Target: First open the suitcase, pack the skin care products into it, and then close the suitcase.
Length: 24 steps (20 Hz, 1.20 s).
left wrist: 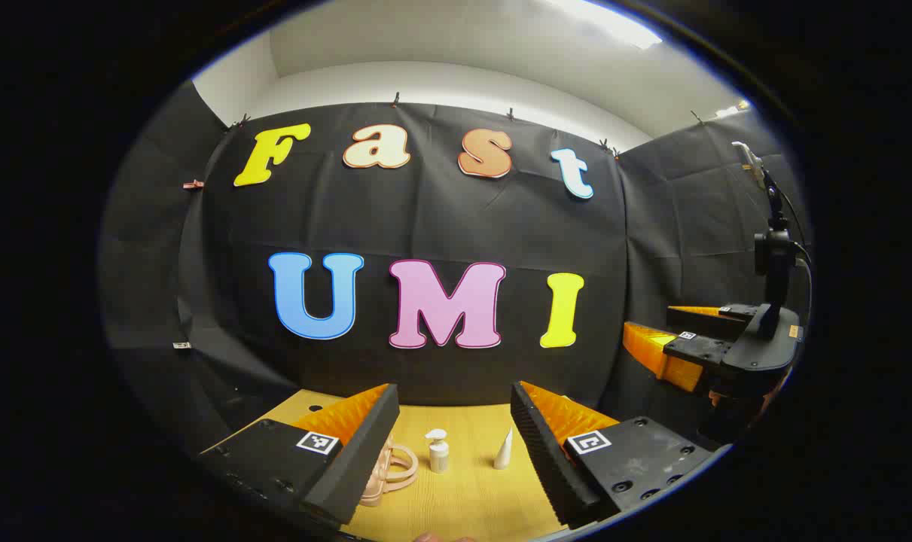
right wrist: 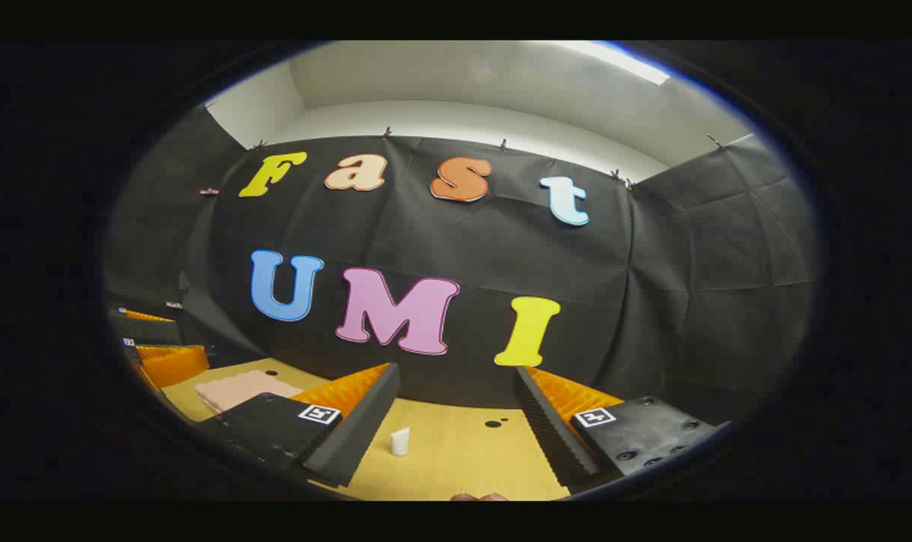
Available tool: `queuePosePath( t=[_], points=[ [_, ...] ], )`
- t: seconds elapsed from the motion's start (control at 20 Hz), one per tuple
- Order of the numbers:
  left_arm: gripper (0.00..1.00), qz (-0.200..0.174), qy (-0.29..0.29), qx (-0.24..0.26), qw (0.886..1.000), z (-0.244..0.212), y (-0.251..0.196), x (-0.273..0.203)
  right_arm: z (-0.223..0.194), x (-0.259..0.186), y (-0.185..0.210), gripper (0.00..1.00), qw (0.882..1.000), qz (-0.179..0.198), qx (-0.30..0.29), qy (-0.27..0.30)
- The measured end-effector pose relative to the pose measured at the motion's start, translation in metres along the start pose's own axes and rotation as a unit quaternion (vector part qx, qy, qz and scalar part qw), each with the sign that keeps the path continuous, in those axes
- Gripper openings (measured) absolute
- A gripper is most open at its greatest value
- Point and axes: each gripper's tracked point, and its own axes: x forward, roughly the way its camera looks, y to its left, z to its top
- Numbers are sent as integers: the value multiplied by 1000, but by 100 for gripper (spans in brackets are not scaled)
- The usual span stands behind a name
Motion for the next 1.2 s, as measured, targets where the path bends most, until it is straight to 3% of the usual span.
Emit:
queuePosePath(
  t=[0.9,1.2],
  points=[
    [94,5,3,4,1000,-4,0,1,0,-1,-5,96,1000,-1,5,0],
    [94,-1,16,-6,1000,-33,17,8,-2,0,-4,96,1000,-3,-1,2]
  ],
)
